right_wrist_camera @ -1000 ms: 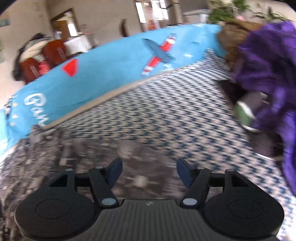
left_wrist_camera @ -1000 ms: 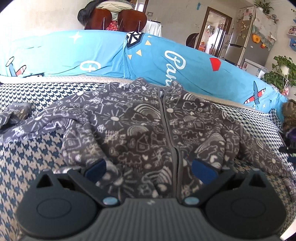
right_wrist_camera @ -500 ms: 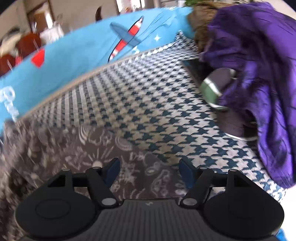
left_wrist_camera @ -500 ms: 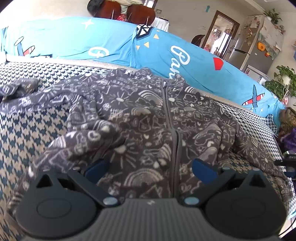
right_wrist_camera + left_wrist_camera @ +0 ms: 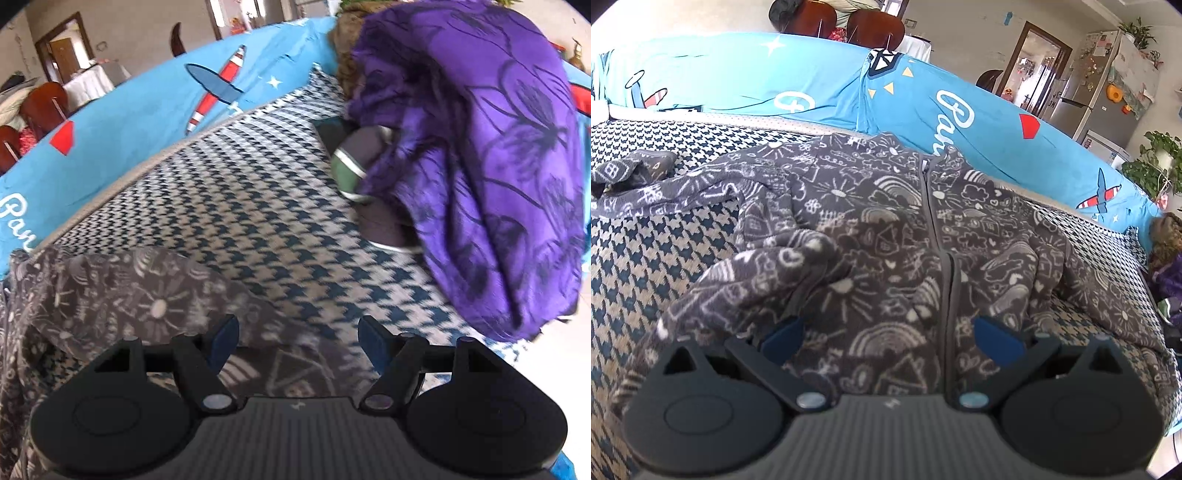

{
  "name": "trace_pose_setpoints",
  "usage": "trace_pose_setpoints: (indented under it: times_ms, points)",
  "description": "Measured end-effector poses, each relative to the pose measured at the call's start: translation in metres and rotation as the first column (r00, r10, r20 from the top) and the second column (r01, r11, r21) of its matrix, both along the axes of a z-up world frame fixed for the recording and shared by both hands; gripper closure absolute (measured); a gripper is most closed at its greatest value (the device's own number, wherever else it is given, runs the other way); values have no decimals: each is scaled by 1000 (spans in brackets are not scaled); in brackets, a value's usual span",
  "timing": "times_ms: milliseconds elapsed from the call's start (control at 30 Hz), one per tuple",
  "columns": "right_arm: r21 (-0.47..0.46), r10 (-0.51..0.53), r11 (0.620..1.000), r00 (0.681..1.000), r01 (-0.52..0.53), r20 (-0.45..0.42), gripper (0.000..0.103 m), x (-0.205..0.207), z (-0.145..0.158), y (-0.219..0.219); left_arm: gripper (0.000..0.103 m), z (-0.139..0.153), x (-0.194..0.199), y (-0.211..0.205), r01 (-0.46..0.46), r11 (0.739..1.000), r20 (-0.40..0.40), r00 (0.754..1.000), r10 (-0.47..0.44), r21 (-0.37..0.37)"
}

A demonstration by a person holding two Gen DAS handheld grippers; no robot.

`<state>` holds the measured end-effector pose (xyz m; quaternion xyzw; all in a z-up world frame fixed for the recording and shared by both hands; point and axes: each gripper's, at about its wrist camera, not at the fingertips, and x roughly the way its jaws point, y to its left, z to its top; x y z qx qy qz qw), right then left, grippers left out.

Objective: Fold clothes

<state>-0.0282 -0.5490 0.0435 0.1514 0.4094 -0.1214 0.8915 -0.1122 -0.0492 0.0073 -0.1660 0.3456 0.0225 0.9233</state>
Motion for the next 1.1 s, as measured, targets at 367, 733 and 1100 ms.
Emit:
trace_pose_setpoints:
  times_ms: [367, 733, 1100]
  points:
    - [-3, 6, 1000, 997, -6, -74, 30, 0, -13, -11, 0, -3, -8, 3, -6, 1000, 2, 1000, 6, 5]
    - [-59, 108, 993, 994, -106, 27, 91, -5, -6, 9, 0, -5, -11, 4, -4, 1000, 2, 1000, 4, 8]
    - [-118, 555, 831, 798, -543, 236, 94, -45, 29, 76, 0, -8, -10, 1, -1, 1000, -9, 1000, 1, 24]
